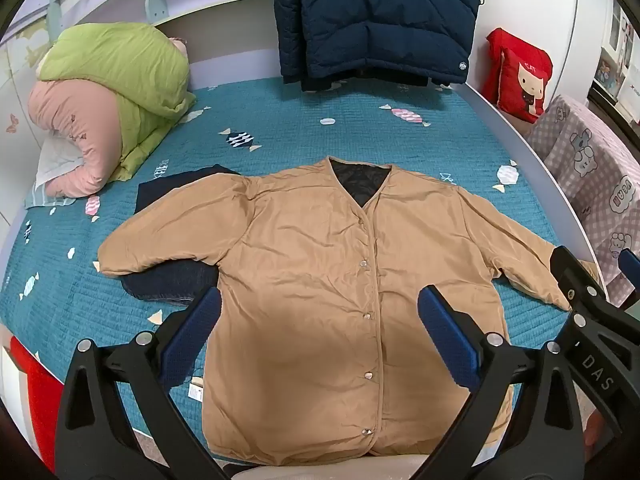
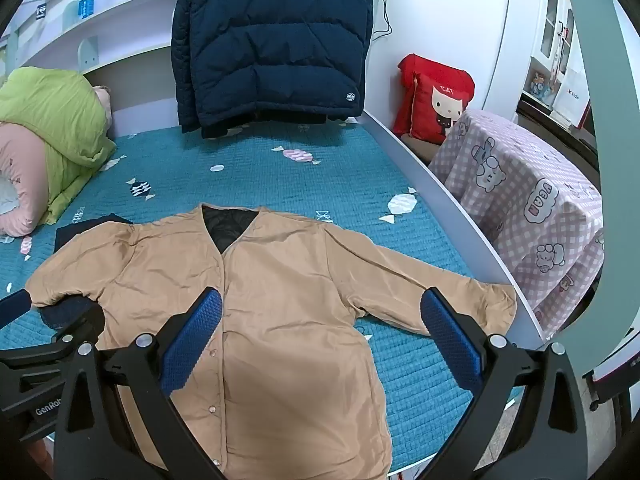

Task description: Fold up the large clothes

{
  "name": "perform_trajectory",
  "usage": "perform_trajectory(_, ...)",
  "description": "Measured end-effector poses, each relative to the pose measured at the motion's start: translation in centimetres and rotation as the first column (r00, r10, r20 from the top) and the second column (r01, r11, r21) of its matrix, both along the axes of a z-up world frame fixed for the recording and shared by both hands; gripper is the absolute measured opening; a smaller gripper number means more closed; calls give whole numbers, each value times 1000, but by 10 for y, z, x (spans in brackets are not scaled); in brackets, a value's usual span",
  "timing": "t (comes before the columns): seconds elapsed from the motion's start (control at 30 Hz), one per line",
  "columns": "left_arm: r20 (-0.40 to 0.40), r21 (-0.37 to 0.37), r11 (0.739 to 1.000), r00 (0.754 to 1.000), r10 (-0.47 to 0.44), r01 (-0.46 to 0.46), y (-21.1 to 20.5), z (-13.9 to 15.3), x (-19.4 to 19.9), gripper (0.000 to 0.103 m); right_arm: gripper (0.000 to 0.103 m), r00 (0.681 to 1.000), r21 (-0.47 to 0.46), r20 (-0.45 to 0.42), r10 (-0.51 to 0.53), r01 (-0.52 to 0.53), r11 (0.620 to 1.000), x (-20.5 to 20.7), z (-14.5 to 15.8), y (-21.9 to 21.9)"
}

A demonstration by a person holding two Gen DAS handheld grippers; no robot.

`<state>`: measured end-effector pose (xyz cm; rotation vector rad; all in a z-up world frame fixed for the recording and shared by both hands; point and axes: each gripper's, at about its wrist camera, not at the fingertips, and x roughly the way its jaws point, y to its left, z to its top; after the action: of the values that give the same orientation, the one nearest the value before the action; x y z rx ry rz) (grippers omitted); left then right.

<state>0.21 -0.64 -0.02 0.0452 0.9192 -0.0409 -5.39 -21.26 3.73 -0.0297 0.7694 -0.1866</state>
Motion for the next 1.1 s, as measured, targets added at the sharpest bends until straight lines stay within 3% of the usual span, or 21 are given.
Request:
perform_trajectory(0.73,-19,-15,1000,1000,-6,5,2,-9,-3,98,96,1000,3,-12,-5,5,1000,-3,-5,2)
perform_trajectory(1.1,-57,-41,999,998,16,-19,25,-15,3,98,96,999,-11,-52,12,-13,1000,10,-13,25)
